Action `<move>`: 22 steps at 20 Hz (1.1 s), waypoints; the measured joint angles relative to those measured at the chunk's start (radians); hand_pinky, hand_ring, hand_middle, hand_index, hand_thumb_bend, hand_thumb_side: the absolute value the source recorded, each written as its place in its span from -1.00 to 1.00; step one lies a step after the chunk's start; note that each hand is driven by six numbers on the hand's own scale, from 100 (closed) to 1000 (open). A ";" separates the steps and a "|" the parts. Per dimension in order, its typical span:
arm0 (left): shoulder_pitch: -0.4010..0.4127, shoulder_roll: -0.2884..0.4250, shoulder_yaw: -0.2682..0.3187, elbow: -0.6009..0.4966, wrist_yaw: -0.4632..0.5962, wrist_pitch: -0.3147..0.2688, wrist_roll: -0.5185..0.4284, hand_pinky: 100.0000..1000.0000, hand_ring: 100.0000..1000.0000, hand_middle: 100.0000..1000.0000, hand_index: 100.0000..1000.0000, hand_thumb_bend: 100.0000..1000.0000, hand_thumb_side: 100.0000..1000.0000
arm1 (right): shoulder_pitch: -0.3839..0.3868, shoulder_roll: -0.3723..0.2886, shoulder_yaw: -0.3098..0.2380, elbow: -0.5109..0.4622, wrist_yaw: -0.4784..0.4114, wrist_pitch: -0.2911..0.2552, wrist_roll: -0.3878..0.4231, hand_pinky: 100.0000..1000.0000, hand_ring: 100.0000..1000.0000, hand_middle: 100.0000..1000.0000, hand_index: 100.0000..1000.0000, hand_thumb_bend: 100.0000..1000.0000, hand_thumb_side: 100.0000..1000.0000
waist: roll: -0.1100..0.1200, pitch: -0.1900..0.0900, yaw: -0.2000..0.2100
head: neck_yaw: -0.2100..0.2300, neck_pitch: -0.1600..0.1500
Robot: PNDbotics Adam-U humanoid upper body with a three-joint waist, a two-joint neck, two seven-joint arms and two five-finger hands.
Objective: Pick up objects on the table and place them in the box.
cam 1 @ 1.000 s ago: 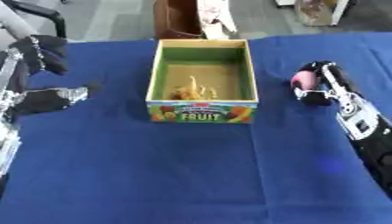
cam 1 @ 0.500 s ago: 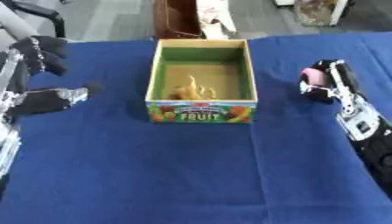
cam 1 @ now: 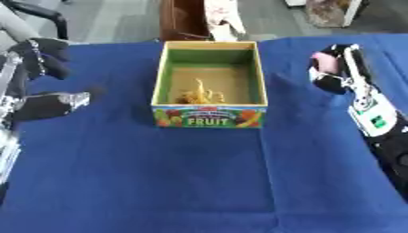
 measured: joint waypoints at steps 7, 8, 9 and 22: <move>-0.004 -0.008 -0.003 -0.021 0.002 -0.007 -0.007 0.04 -0.07 -0.01 0.36 0.56 -1.00 | -0.069 0.048 0.039 -0.074 -0.038 -0.010 0.086 -0.58 -0.52 -0.62 -0.39 -1.00 -1.00 | -0.003 -0.006 0.029 | -0.020 0.006; -0.008 -0.009 -0.005 -0.028 0.004 -0.009 -0.009 0.04 -0.07 -0.01 0.36 0.56 -1.00 | -0.078 0.057 0.038 -0.070 -0.031 -0.010 0.094 -0.58 -0.52 -0.62 -0.39 -1.00 -1.00 | -0.003 -0.006 0.037 | -0.026 0.006; -0.014 -0.009 -0.007 -0.035 0.006 -0.010 -0.010 0.04 -0.07 -0.01 0.36 0.56 -1.00 | -0.087 0.067 0.037 -0.061 -0.020 -0.010 0.100 -0.57 -0.52 -0.62 -0.38 -1.00 -1.00 | -0.003 -0.006 0.046 | -0.032 0.006; -0.082 -0.049 -0.025 -0.056 0.028 -0.015 -0.026 0.03 -0.08 -0.01 0.36 0.56 -1.00 | -0.124 0.188 -0.019 0.110 0.175 -0.014 0.093 -0.52 -0.43 -0.54 -0.30 -1.00 -1.00 | -0.009 0.036 0.132 | -0.094 -0.021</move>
